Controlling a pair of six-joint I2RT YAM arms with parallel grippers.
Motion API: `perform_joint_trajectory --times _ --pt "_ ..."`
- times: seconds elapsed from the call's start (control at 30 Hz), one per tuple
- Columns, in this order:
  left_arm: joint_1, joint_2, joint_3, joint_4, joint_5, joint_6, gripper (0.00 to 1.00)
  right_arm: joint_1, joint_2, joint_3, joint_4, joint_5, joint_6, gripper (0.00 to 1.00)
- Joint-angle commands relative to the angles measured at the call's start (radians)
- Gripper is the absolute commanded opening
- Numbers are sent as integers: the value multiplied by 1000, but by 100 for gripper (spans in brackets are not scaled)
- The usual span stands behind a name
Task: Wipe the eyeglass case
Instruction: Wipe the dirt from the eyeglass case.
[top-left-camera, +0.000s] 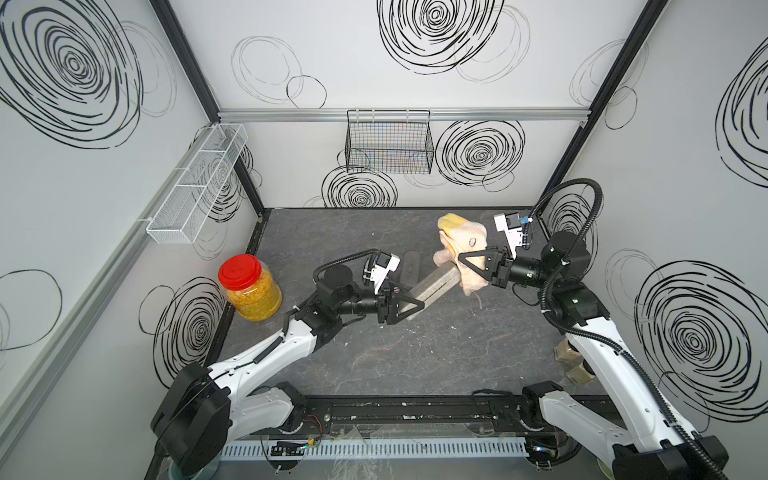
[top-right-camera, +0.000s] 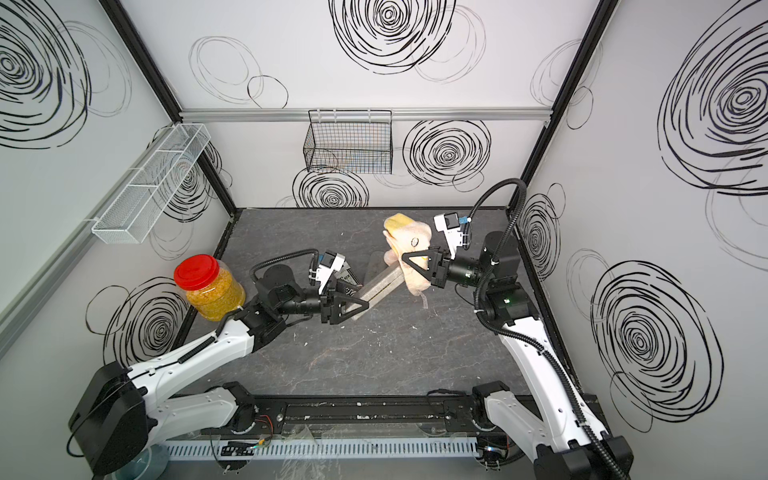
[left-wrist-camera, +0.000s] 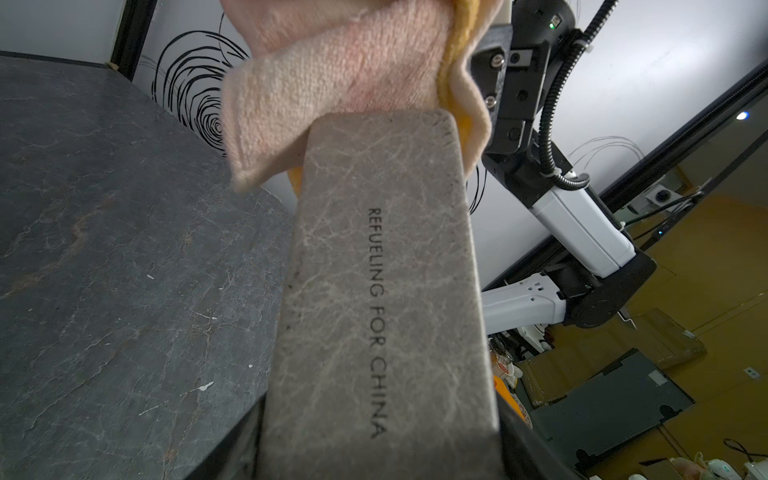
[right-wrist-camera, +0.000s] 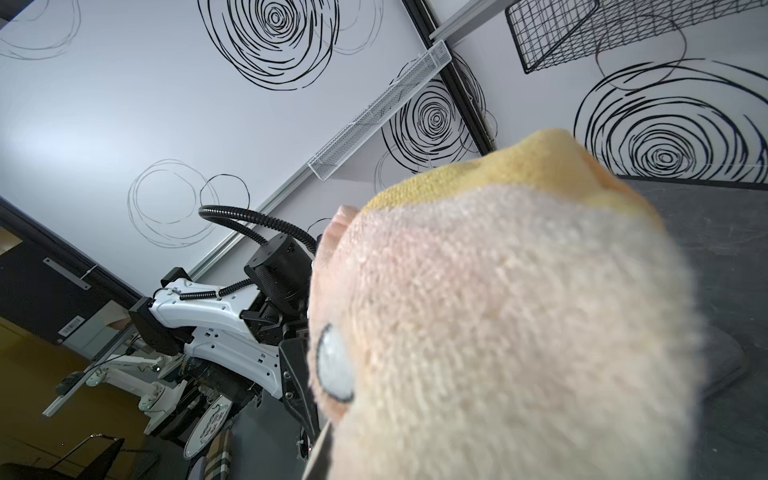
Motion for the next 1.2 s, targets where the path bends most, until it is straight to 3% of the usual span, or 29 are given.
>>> perform_joint_trajectory --times 0.0,0.27,0.37,0.47,0.6,0.8,1.17 --pt "-8 -4 36 74 5 20 56 10 31 -25 -11 26 -14 10" --pt "-10 -24 29 62 -2 21 56 12 142 -2 -121 151 -88 10" --pt "-10 -24 29 57 -3 24 56 12 157 39 -167 112 -99 9" --pt "-10 -27 26 56 -7 26 56 14 105 32 -102 67 -91 10" --pt "-10 -20 20 66 -9 26 56 16 29 -8 -27 114 -80 10" --pt "-11 -14 21 68 -6 26 56 26 7 -12 29 41 -26 10" --pt "-13 -20 20 64 -11 25 56 50 113 11 -171 269 -159 9"
